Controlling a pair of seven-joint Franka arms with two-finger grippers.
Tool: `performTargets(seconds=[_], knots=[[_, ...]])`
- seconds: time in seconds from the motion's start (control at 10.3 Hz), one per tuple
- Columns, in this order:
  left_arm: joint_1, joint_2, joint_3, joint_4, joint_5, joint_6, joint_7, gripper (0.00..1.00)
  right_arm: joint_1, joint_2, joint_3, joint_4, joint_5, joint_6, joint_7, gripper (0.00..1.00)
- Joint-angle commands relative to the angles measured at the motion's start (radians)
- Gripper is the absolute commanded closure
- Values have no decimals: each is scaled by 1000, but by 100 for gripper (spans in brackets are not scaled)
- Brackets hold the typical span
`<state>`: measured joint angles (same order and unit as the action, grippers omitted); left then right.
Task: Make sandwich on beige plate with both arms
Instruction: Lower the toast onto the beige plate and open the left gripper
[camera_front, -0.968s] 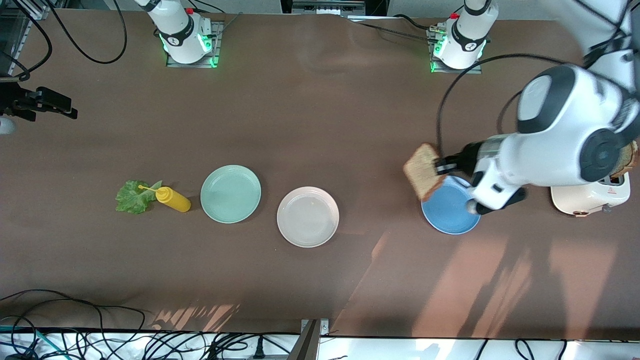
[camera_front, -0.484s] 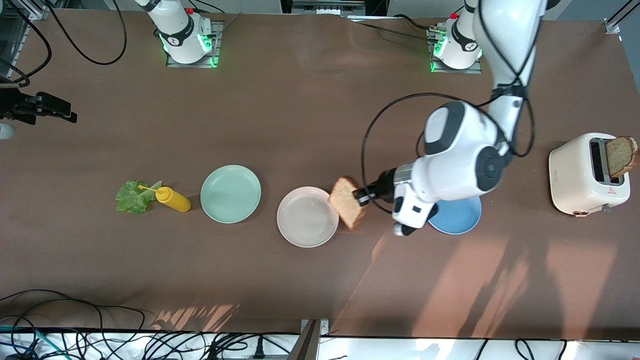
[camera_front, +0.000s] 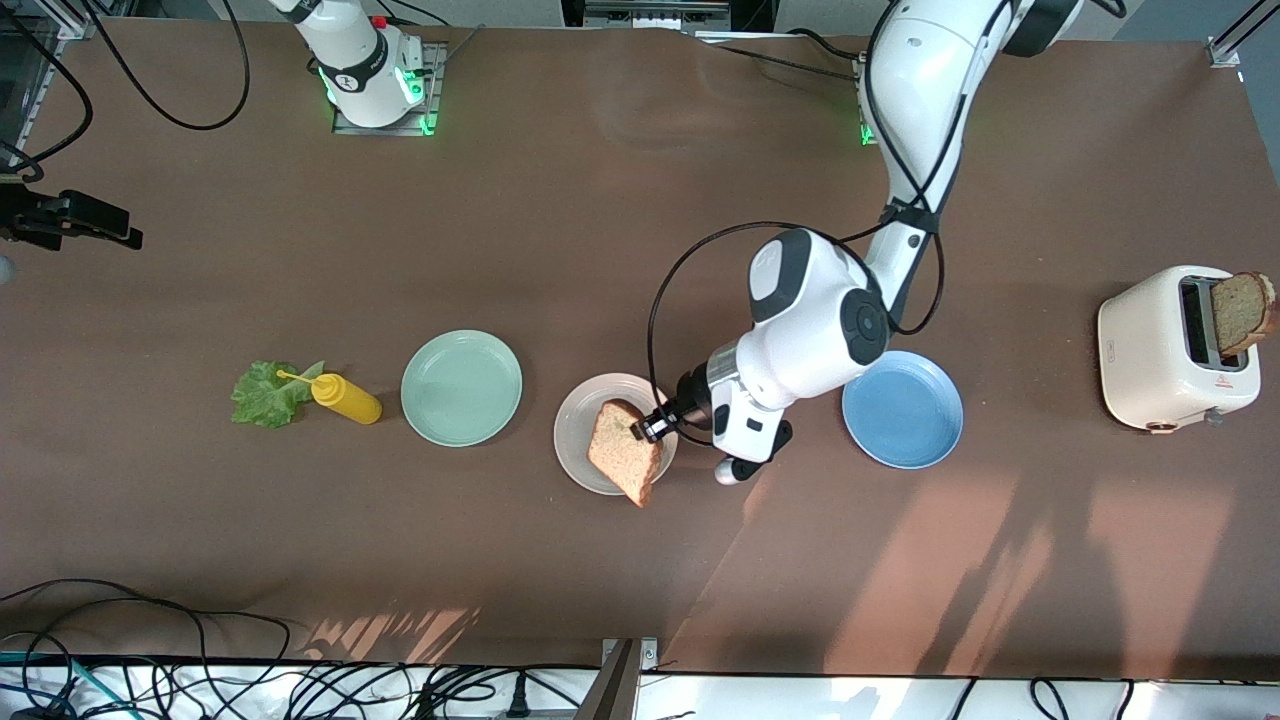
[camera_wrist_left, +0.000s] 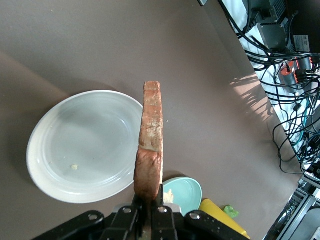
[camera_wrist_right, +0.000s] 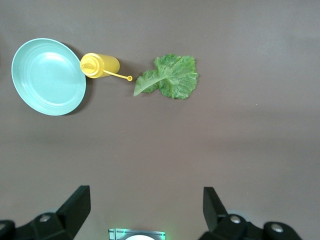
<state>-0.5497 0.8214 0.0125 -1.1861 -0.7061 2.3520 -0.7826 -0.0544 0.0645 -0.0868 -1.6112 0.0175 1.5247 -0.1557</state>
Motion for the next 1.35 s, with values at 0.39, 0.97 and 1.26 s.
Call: performTargets(seconds=[0.39, 0.97, 1.26], knots=[[-84, 93, 18, 25, -43, 101, 9, 100, -4, 49, -2, 17, 1, -8, 7, 0], [-82, 100, 18, 14, -41, 99, 9, 77, 4, 95, 2, 19, -5, 0, 2, 0], [-81, 91, 23, 7, 14, 38, 9, 6, 7, 181, 5, 74, 1, 3, 7, 0]])
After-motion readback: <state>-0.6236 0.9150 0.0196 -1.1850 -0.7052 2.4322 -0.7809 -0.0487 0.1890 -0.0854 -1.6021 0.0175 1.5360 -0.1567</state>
